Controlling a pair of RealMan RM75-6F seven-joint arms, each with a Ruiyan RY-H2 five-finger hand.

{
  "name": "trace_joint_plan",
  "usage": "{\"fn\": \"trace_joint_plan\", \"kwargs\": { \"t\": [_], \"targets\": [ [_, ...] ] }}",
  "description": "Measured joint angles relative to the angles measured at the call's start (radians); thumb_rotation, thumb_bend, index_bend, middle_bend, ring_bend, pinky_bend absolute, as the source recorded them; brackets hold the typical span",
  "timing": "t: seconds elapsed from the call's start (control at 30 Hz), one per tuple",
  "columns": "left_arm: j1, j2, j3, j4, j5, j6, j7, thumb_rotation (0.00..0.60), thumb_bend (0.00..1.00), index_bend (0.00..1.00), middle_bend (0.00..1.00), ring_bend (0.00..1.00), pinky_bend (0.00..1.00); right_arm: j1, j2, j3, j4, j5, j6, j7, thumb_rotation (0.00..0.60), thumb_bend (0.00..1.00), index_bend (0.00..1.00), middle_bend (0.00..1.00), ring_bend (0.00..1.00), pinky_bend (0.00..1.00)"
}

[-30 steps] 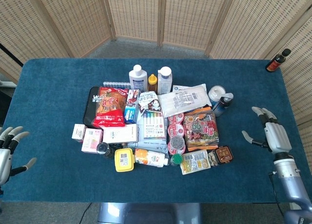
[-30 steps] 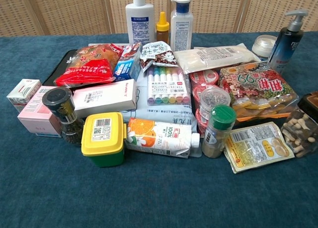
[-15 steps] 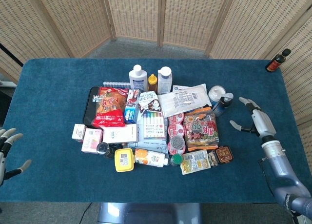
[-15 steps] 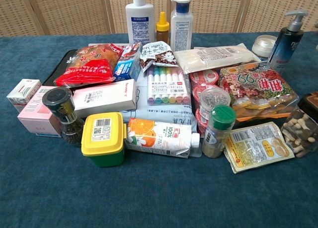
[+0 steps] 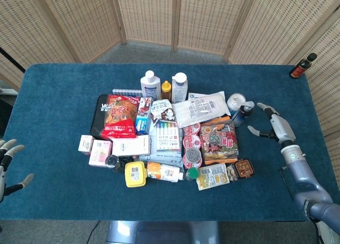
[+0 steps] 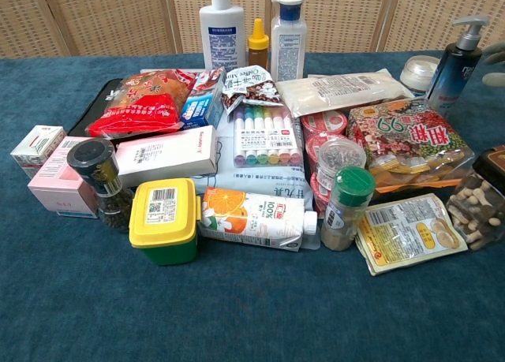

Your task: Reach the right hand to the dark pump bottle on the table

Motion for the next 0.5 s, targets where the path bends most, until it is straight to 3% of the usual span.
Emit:
{"fn": "trace_joint_plan", "kwargs": {
  "t": [0.5],
  "targets": [
    [0.022,0.007,0.001,-0.014,-0.015,0.016,0.013,0.569,0.18,0.23,0.19,0.14,0.0,0.108,-0.089,-0.007,0.168,-0.028,-0.098,0.124,0.347,0.26,0.0,0.0,0.0,0.0]
  ]
}}
